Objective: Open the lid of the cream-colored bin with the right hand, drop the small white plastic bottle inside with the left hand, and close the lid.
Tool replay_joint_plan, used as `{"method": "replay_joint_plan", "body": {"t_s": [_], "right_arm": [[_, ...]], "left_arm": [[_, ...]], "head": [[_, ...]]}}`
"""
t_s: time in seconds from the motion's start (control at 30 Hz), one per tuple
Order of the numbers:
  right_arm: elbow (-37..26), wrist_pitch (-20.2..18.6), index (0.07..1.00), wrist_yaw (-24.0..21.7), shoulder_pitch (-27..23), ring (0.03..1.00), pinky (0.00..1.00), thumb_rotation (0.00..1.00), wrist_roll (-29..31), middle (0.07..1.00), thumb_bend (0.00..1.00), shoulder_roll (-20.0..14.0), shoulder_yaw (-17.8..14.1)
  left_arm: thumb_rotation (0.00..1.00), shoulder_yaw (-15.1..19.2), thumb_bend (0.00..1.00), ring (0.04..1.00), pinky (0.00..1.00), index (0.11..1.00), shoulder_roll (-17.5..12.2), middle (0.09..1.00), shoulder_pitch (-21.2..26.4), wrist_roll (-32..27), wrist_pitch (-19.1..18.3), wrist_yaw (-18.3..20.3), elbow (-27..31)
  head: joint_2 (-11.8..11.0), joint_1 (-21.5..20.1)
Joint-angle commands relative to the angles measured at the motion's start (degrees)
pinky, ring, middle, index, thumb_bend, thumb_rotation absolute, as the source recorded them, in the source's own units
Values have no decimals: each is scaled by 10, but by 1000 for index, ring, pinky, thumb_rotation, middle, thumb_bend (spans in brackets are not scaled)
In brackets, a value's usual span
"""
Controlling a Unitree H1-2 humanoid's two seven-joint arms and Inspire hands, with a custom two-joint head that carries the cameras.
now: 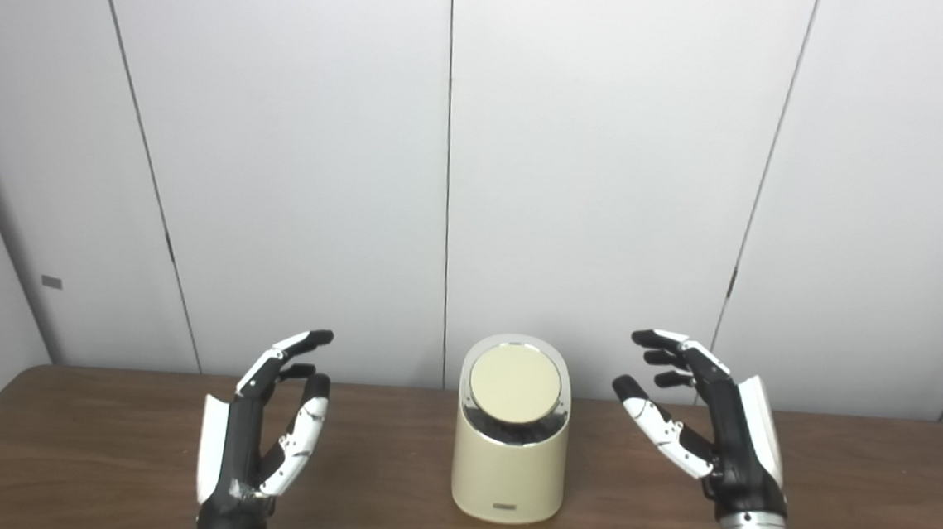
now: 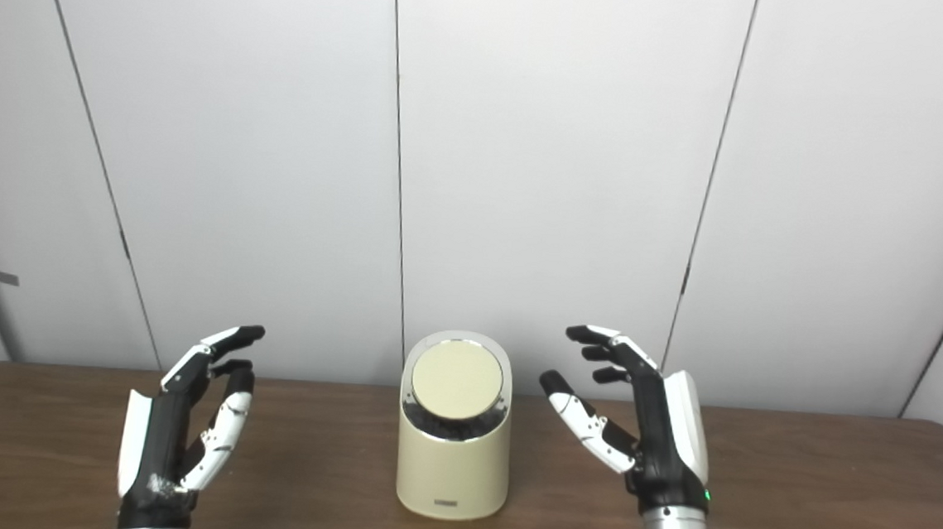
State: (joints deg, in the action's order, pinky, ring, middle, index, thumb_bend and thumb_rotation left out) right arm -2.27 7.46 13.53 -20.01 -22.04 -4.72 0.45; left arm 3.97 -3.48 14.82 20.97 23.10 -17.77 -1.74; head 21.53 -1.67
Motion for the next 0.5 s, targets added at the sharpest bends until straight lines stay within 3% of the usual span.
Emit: {"method": "replay_joint_plan", "body": {"t_s": [0.0, 0.1, 0.17, 0.33, 0.47], "right_arm": [[5, 68, 713, 26, -7, 673, 578, 427, 29, 708, 318, 9, -13], [30, 106, 728, 40, 4, 677, 594, 513, 56, 711, 287, 20, -26], [44, 126, 733, 43, 9, 695, 611, 531, 66, 730, 274, 24, -30], [58, 155, 738, 32, 13, 721, 630, 460, 83, 750, 262, 25, -27], [69, 172, 750, 25, 11, 732, 643, 420, 100, 758, 288, 25, -29]], "left_arm": [[298, 0, 335, 707, 615, 708, -3, 720, 19, -6, 17, -3, 5], [227, 1, 342, 667, 578, 695, 0, 692, 21, -22, 23, -2, -2], [249, 1, 329, 660, 571, 692, 3, 684, 23, -33, 18, 1, -2], [380, 3, 287, 676, 594, 703, 10, 691, 26, -77, -4, 19, -1], [354, 6, 255, 694, 610, 719, 16, 708, 32, -99, -14, 28, -2]], "head": [[0, -1], [1, 1], [-4, 2], [-7, 6], [-4, 6]]}}
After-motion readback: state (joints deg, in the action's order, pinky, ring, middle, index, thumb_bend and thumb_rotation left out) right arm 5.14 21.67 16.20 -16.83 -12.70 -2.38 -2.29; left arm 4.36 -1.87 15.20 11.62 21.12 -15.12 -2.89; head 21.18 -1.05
